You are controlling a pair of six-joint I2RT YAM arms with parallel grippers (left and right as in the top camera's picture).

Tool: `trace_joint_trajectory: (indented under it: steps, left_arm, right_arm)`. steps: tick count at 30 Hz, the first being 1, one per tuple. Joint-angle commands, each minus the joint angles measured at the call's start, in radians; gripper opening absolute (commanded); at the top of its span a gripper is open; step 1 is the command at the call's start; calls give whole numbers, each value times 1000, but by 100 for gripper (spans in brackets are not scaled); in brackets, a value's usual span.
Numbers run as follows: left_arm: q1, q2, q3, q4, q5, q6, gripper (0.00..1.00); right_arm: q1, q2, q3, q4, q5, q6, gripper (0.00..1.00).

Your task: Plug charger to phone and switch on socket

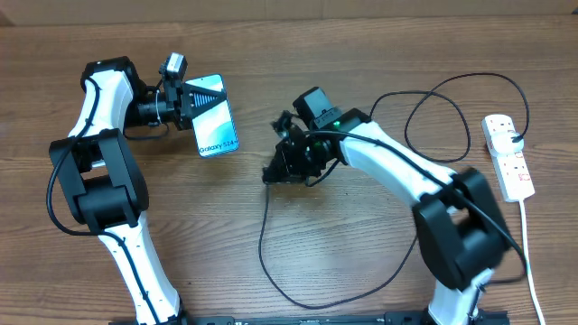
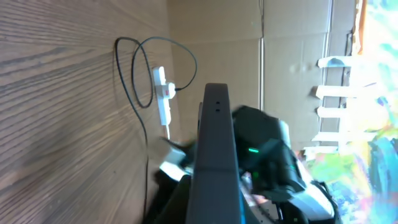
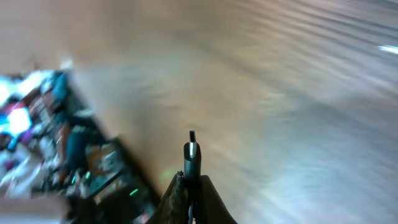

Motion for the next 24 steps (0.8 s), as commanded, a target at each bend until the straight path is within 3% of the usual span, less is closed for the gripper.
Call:
trace_joint_trajectory:
  steps: [1,6,24]
  left_arm:
    - [-6,-17,16,-6,71,23,4]
    - [-14,-17,16,-6,71,-16,4]
    - [-21,-17,16,-6,71,-211,4]
  right_arm:
    - [5,-63,-1,19,-174,-105,4]
    - [8,-63,-1,86,-272,-98,4]
    - [40,-63,-1,359,-327,170,4]
